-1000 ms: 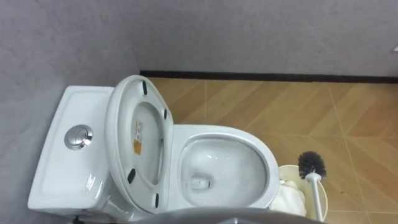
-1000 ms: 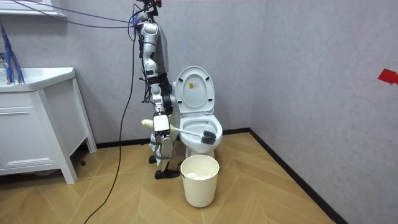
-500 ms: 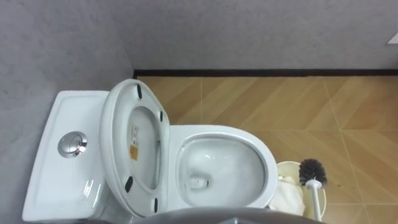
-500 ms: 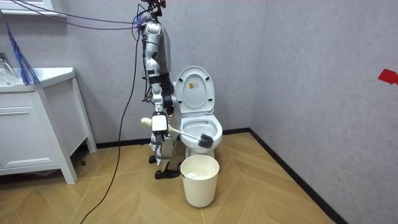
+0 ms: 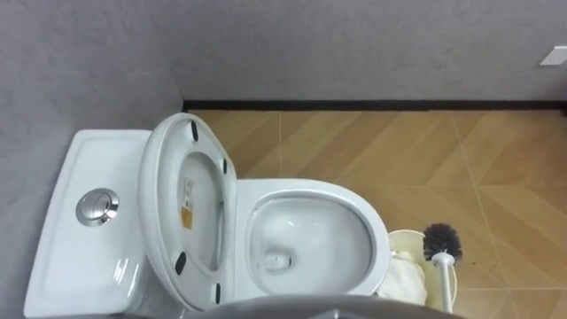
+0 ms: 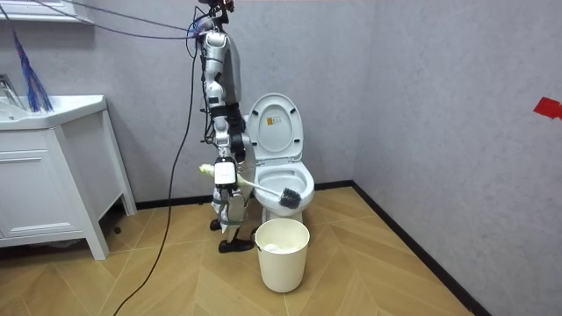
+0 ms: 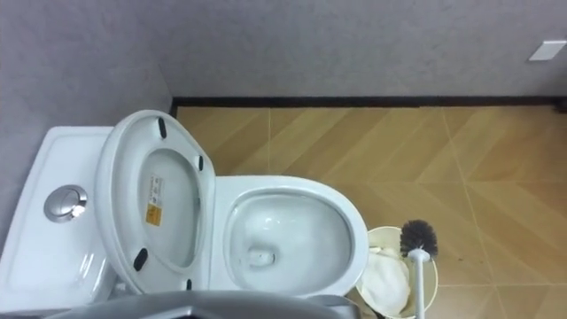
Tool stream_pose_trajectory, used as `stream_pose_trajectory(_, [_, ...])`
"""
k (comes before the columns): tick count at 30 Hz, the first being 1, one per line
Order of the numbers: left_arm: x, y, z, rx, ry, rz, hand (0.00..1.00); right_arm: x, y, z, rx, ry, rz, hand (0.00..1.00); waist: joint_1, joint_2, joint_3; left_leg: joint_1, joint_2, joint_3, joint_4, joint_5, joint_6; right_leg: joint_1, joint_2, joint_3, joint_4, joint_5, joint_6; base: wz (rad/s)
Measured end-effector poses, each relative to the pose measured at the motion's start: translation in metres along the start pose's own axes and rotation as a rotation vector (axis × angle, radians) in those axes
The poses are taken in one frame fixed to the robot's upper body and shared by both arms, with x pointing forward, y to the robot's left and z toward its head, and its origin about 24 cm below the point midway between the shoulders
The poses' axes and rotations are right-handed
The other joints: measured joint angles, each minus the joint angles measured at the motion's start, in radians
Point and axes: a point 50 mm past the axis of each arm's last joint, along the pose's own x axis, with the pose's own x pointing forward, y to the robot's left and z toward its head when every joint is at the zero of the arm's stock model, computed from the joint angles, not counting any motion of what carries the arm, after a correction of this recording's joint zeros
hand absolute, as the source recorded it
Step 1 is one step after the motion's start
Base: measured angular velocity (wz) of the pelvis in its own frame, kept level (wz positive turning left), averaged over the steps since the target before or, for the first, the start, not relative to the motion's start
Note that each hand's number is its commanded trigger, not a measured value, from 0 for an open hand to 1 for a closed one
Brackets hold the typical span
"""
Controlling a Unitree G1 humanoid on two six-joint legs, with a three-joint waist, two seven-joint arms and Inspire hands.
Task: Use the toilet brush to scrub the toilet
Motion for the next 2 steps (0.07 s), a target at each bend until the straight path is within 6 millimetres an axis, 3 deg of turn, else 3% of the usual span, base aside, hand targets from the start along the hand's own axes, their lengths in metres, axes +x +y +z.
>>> stream_pose_trajectory(2, [0.0,-0.001,-0.0006,0.008,0.004,-0.022,0.0,0.0001,0.004,-0.0017,-0.007,0.021,0.059,0.0,0.002,0.0,-0.0003,0.0,0.0,0.0,0.0,0.0,0.0,0.0,0.0,0.001,0.0,0.0,0.0,0.0])
